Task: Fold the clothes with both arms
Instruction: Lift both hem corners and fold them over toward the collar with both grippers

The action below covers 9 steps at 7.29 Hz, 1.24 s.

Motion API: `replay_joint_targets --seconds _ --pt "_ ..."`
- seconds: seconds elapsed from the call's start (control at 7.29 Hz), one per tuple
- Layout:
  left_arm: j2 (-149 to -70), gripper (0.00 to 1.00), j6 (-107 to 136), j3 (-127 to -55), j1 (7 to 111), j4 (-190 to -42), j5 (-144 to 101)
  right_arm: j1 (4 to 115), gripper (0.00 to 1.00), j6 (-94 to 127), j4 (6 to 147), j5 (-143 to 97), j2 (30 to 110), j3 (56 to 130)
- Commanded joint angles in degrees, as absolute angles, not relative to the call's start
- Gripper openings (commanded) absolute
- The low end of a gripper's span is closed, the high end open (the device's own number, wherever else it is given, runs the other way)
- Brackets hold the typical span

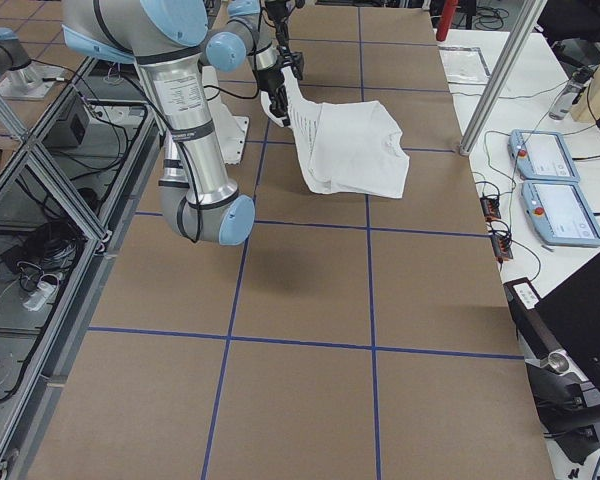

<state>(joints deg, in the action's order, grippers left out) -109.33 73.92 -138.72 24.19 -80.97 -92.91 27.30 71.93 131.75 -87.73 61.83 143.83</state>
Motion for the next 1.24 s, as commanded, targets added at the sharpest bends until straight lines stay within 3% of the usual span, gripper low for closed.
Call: replay_joint_targets --seconds 0.0,0.41,0.82,1.1 --pt "-112.4 0.00 66.9 -132.3 33.8 -80.7 -93.0 36.4 0.00 66.4 122.6 -90.1 59.2 131.6" --pt "-116.3 0.00 64.2 -123.4 39.9 -82.6 -93.0 40.4 0.00 64.9 110.7 -89.7 55.7 115.7" --pt "-120.5 0.00 64.1 -98.4 40.6 -104.6 -92.5 41.1 0.00 64.9 98.0 -89.4 52.2 98.9" --pt "-123.2 0.00 62.2 -87.2 40.5 -112.1 -92.5 41.1 0.00 65.0 91.8 -88.7 52.1 92.1"
